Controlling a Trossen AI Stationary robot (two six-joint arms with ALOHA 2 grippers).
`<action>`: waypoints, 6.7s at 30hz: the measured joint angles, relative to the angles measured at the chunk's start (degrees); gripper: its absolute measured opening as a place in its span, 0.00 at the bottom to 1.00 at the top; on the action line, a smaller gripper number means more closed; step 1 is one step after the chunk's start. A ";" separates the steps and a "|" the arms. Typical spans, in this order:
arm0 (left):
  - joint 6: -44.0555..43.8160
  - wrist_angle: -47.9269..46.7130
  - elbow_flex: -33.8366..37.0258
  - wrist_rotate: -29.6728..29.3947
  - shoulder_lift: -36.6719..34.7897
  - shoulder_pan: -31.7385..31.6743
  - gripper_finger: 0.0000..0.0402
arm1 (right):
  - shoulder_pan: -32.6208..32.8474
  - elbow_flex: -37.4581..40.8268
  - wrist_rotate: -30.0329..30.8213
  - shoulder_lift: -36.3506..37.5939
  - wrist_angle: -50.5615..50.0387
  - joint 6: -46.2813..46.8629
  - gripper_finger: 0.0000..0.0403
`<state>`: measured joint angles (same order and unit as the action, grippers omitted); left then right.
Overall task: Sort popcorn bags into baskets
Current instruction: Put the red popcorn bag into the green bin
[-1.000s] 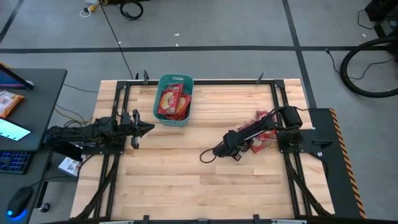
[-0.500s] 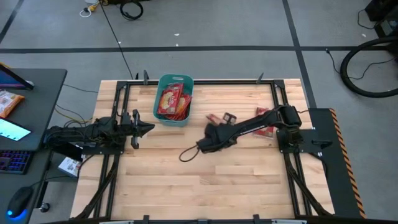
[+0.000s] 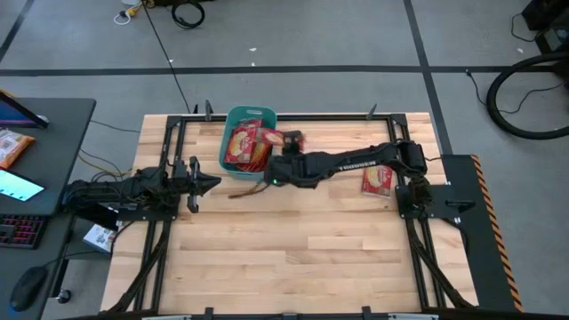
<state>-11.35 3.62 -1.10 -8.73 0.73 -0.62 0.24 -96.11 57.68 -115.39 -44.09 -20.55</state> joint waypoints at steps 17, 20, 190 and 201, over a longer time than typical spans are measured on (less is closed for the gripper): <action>0.11 0.00 0.00 -0.01 0.00 0.00 0.06 | -6.03 0.57 -28.12 -0.72 25.92 -63.92 0.01; 0.15 0.00 -0.02 0.00 0.00 0.00 0.06 | -7.54 0.54 -31.17 -0.74 26.58 -70.53 0.01; -0.72 0.47 -0.02 0.01 0.00 0.00 0.06 | -5.06 -13.08 -21.59 -6.43 13.72 -23.44 0.00; -2.58 0.28 -0.02 0.02 0.00 0.00 0.06 | -5.92 -13.32 -29.96 -6.73 14.01 -42.03 0.00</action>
<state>-13.93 3.89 -1.13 -8.71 0.73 -0.62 -5.68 -109.43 27.72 -122.12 -30.07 -62.58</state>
